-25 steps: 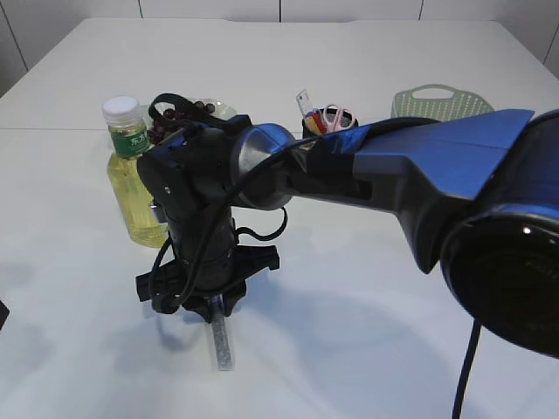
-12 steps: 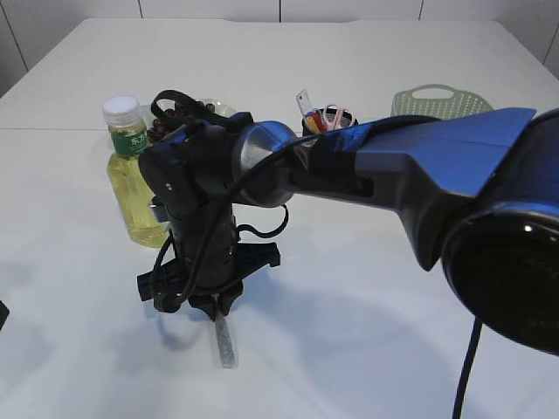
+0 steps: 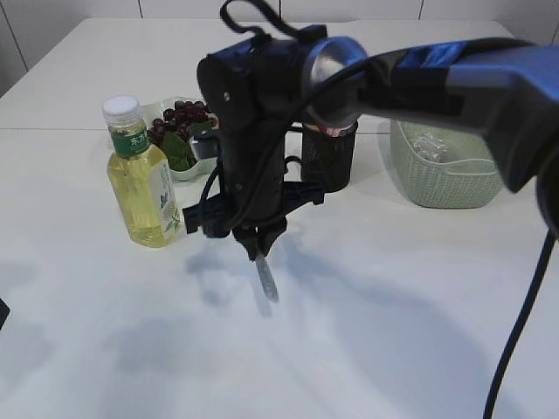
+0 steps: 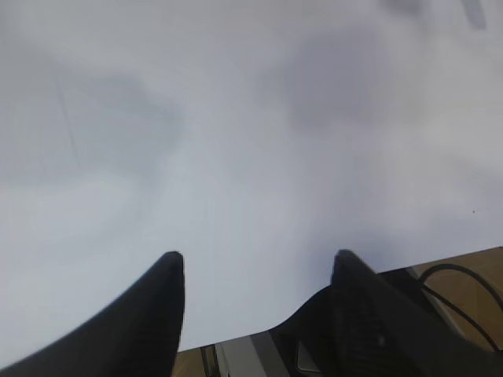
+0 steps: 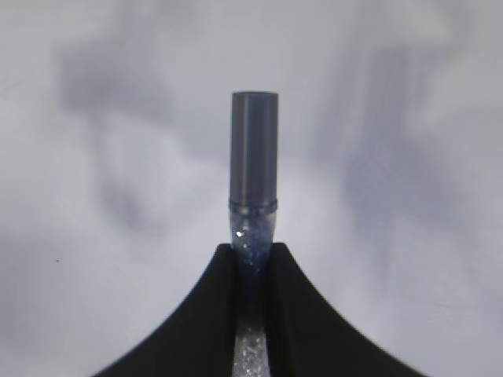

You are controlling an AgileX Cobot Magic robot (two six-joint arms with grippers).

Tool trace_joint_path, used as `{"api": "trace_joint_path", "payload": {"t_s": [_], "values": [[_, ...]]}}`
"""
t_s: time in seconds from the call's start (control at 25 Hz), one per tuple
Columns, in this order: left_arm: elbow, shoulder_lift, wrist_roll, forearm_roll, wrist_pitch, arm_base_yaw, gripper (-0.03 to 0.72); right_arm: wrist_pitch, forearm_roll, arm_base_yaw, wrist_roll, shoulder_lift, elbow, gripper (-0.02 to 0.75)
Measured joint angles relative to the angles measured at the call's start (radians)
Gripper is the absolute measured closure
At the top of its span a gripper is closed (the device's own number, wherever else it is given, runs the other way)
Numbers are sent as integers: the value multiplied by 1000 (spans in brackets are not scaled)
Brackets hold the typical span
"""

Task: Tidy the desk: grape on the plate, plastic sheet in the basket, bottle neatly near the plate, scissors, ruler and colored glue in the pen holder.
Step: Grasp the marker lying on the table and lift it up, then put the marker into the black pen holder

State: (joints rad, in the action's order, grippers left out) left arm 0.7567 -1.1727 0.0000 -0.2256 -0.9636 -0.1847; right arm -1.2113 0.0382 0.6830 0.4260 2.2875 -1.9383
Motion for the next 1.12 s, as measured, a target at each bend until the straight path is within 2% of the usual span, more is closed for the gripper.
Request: {"api": "trace_joint_path", "payload": {"t_s": [0.24, 0.4, 0.52, 0.76, 0.92, 1.12], "values": [[0, 0, 0, 0, -18, 0, 255, -6, -22, -132, -89, -99, 0, 650], [0, 0, 0, 0, -19, 0, 255, -6, -101, -260, -180, -163, 0, 651], [0, 0, 0, 0, -20, 0, 255, 7, -242, -355, -319, -198, 0, 651], [0, 0, 0, -16, -22, 0, 255, 56, -601, -514, -640, -210, 0, 651], [0, 0, 0, -39, -24, 0, 255, 103, -781, -574, -874, -210, 0, 651], [0, 0, 0, -45, -36, 0, 256, 164, -908, -603, -1116, -210, 0, 652]]}}
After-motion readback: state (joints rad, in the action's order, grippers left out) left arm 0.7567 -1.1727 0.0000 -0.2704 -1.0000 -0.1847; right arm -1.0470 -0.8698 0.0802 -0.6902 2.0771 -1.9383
